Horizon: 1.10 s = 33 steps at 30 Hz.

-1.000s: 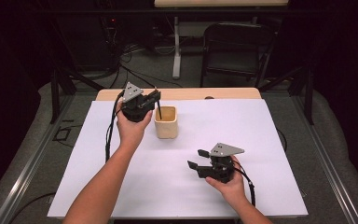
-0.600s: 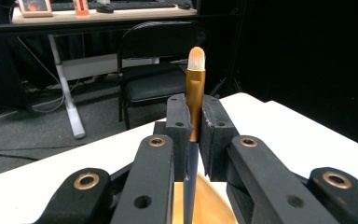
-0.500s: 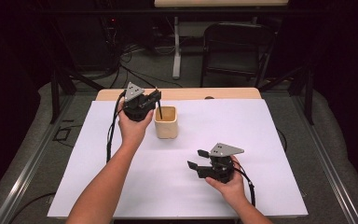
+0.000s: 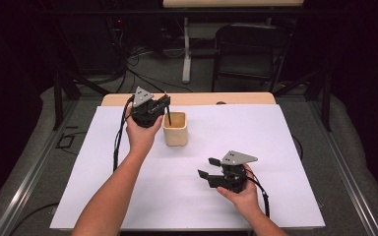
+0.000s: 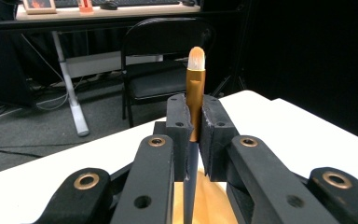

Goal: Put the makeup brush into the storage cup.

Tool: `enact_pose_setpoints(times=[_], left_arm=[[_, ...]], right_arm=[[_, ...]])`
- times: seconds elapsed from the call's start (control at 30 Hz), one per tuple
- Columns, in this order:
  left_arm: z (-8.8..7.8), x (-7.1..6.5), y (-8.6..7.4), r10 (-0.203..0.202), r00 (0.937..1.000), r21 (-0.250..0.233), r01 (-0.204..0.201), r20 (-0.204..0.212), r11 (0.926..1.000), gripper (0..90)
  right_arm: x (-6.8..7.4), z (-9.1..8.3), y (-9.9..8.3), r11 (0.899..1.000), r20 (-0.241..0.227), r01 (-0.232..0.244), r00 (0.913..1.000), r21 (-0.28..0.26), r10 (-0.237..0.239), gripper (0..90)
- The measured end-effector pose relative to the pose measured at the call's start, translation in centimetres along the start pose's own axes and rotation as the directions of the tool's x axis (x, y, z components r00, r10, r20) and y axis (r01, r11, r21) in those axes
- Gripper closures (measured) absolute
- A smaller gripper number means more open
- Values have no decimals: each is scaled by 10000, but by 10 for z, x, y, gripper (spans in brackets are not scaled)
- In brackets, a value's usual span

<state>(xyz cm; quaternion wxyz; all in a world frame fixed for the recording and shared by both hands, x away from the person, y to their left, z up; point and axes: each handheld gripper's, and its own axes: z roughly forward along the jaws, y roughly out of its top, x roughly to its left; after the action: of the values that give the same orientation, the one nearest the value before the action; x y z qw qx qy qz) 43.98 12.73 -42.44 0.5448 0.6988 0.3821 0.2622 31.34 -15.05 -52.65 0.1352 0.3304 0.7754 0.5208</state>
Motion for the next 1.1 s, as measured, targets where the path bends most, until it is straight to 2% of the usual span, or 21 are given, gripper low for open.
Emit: enact_pose_setpoints(times=[0.53,1.1], left_arm=[[8,-2,-6,117,9999,92,-117,0,9999,829],[12,1,-19,-19,10000,280,20,-37,9996,829]], right_arm=[[0,0,0,10000,14,-34,10000,24,34,388],[0,0,0,10000,13,-33,10000,45,33,388]])
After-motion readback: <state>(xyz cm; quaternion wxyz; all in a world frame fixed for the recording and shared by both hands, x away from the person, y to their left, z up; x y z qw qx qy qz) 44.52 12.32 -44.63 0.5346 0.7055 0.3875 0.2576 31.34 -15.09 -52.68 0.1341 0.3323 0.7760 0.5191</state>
